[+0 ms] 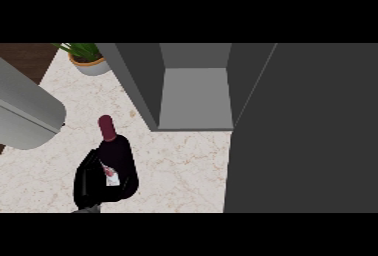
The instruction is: Pick up the wine, place it into the cabinet and close the cabinet
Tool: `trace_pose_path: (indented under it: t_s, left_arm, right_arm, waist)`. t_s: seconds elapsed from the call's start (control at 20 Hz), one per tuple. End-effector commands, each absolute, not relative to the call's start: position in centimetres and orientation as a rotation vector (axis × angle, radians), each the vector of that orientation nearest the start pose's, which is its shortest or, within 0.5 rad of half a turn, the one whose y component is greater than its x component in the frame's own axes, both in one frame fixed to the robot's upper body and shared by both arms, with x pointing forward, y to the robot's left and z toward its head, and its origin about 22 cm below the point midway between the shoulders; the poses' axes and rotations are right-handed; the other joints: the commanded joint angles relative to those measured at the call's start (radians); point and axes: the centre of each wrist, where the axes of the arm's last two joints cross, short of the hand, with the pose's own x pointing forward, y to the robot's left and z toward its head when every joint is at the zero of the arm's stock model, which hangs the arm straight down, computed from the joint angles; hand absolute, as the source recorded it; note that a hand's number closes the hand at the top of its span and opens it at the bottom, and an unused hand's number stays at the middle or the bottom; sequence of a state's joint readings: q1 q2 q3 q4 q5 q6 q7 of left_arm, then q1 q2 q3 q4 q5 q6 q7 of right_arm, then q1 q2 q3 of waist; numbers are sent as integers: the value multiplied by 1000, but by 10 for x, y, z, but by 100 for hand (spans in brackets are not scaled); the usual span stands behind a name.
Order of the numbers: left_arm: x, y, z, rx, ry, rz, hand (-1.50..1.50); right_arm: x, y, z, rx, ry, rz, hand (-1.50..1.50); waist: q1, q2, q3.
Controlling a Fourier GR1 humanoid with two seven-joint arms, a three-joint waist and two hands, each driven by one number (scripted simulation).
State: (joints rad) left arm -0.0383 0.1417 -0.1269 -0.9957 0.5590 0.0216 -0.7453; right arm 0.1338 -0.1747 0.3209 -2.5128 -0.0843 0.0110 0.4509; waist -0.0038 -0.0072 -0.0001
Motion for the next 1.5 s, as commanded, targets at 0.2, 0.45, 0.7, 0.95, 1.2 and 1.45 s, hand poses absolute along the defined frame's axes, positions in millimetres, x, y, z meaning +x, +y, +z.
trace_pose_path:
  t_s: [0.2, 0.45, 0.7, 0.95, 1.2, 1.45]
  left_arm:
    - [195, 240, -91, -236, -1818, 306, 150]
    - [220, 213, -24, -279, -1825, 291, 150]
    - [219, 176, 13, -277, -1852, 245, 150]
    - [227, 128, 35, -272, -1828, 279, 150]
    - [261, 105, 55, -289, -1755, 281, 150]
    - [283, 118, 60, -229, -1742, 287, 150]
  right_arm:
    - [90, -217, 202, 322, -1947, 299, -150]
    - [91, -212, 203, 342, -1939, 302, -150]
    - [97, -215, 207, 353, -1934, 315, -150]
    - [85, -217, 206, 343, -1918, 317, -150]
    - [94, -215, 205, 363, -1919, 321, -150]
    - [85, -216, 206, 342, -1940, 306, -150]
  waist:
    - [-1, 1, 2]
    - [-2, -1, 2]
    - [2, 2, 2]
    - [-14, 0, 2]
    - [-20, 6, 0]
    - [-14, 5, 0]
